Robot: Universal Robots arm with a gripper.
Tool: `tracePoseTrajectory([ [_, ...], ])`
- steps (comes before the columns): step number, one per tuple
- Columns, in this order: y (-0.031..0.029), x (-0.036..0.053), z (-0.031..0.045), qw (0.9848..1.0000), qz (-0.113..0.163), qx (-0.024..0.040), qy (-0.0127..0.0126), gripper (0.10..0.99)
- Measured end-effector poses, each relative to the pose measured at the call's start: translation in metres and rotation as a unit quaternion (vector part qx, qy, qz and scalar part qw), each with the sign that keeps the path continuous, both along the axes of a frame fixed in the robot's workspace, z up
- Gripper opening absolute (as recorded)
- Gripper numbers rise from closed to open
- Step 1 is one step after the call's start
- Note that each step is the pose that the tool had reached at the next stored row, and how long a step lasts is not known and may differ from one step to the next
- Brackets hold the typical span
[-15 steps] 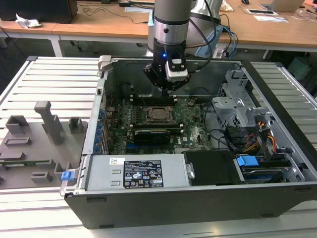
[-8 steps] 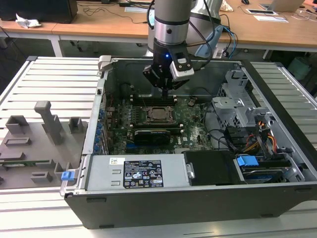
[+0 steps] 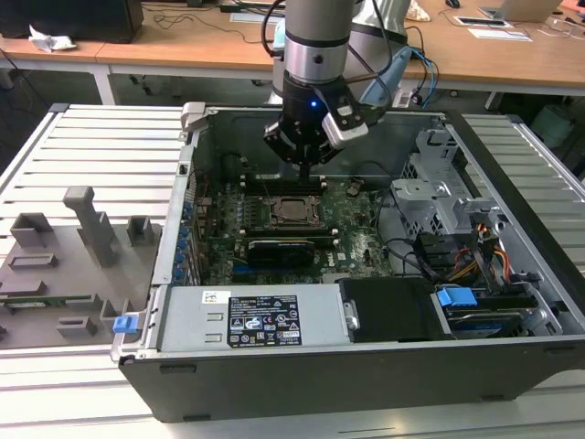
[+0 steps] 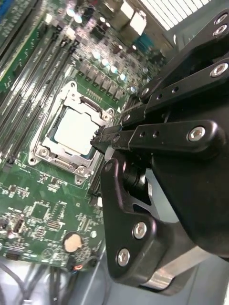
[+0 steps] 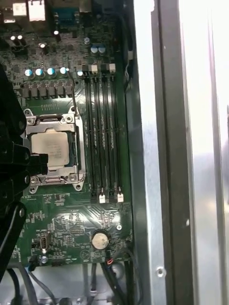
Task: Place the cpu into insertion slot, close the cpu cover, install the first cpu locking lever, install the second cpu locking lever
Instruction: 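Install the first cpu locking lever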
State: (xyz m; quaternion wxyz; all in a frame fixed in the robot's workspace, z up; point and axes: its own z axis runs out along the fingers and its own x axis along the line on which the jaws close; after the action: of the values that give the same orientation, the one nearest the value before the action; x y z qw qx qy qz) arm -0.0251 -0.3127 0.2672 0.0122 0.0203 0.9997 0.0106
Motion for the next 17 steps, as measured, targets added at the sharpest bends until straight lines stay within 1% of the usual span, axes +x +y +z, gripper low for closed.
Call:
tracePoseTrajectory([
  [3,0.0,0.0,-0.0002,0.9995,0.032,0.0,0.0,0.106],
  [5,0.0,-0.0001,-0.0004,0.9989,0.047,0.0,0.0,0.106],
  [6,0.0,-0.0019,-0.0006,0.9988,0.049,0.0002,-0.0001,0.106],
  [7,0.0,-0.0051,-0.0007,0.9988,0.049,0.0003,-0.0003,0.106],
  [8,0.0,-0.0121,-0.0007,0.9988,0.049,0.0002,-0.001,0.106],
  [9,0.0,-0.0168,-0.0007,0.9988,0.049,0.0002,-0.0013,0.106],
  [13,0.0,-0.0308,-0.0008,0.9988,0.049,0.002,-0.0014,0.106],
  [14,0.0,-0.0357,-0.0008,0.9988,0.049,0.002,-0.0014,0.106],
  [15,0.0,-0.0449,-0.001,0.9988,0.049,0.002,-0.0014,0.106],
  [16,0.0,-0.0503,-0.0012,0.9988,0.049,0.0021,-0.0013,0.106],
  [17,0.0,-0.0523,-0.0013,0.9988,0.049,0.002,-0.0014,0.106],
])
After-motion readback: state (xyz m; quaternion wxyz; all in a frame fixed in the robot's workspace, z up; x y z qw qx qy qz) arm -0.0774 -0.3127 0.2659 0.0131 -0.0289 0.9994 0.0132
